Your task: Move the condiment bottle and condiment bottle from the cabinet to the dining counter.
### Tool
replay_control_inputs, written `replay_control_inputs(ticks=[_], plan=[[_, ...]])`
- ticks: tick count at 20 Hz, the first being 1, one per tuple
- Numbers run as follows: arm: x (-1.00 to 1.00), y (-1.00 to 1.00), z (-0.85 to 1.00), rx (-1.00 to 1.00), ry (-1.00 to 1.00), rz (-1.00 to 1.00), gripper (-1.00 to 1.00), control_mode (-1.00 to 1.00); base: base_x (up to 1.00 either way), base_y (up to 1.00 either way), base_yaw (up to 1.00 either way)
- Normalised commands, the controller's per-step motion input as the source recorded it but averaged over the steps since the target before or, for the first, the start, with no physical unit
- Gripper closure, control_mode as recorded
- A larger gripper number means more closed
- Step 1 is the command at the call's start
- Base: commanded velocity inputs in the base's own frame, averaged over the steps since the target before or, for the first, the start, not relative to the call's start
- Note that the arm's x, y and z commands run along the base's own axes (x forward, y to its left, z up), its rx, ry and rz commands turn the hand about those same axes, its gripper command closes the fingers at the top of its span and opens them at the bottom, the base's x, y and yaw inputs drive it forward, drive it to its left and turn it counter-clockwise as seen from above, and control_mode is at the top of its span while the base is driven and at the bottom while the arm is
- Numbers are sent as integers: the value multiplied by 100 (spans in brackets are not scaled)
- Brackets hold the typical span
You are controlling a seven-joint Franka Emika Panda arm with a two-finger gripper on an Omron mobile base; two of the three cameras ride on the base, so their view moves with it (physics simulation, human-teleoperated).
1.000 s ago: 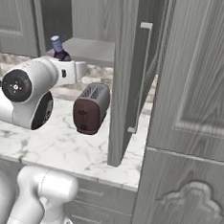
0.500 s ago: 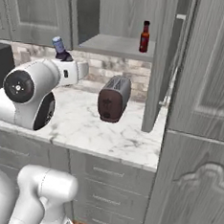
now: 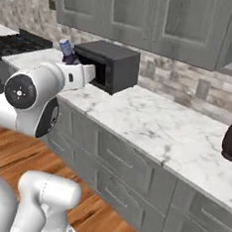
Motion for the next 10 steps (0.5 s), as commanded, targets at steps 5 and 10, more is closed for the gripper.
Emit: replay_control_inputs(ticks=[5,10], plan=[[0,0,0,0,0,0,100,100,-25,73,95],[0,0,0,0,0,0,100,100,-23,67,97]])
